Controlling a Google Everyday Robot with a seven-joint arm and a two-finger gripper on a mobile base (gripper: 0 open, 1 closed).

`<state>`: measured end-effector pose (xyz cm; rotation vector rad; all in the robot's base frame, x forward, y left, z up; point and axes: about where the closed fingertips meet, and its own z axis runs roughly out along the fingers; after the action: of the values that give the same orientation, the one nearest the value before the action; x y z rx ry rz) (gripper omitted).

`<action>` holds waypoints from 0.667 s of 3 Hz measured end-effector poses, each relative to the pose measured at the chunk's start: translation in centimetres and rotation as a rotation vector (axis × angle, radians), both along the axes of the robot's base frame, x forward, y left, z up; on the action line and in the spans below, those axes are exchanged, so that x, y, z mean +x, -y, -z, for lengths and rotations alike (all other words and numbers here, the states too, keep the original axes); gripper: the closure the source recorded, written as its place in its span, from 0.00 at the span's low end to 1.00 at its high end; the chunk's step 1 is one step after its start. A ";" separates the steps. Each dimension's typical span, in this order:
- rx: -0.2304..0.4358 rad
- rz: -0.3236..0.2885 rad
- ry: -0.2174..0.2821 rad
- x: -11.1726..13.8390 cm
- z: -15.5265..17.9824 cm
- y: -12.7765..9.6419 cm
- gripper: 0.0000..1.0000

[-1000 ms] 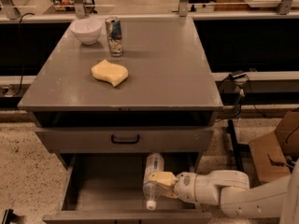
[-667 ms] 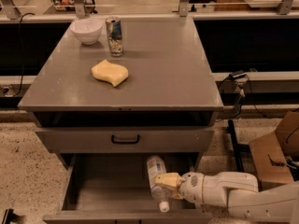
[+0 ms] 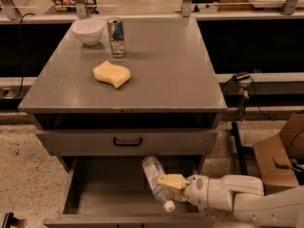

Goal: Pick blue plastic bottle from middle drawer and place on counter

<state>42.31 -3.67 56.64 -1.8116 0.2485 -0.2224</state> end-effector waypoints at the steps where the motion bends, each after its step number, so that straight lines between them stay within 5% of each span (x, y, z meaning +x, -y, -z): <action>1: 0.065 -0.035 0.026 -0.8 -2.7 -0.1 1.00; 2: 0.170 -0.036 0.035 -3.5 -5.5 0.4 1.00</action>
Offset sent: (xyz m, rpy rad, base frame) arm -0.0780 -0.0224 0.0888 0.3140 -0.0358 0.0150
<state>38.76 -4.08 62.13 -1.6408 0.2036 -0.2014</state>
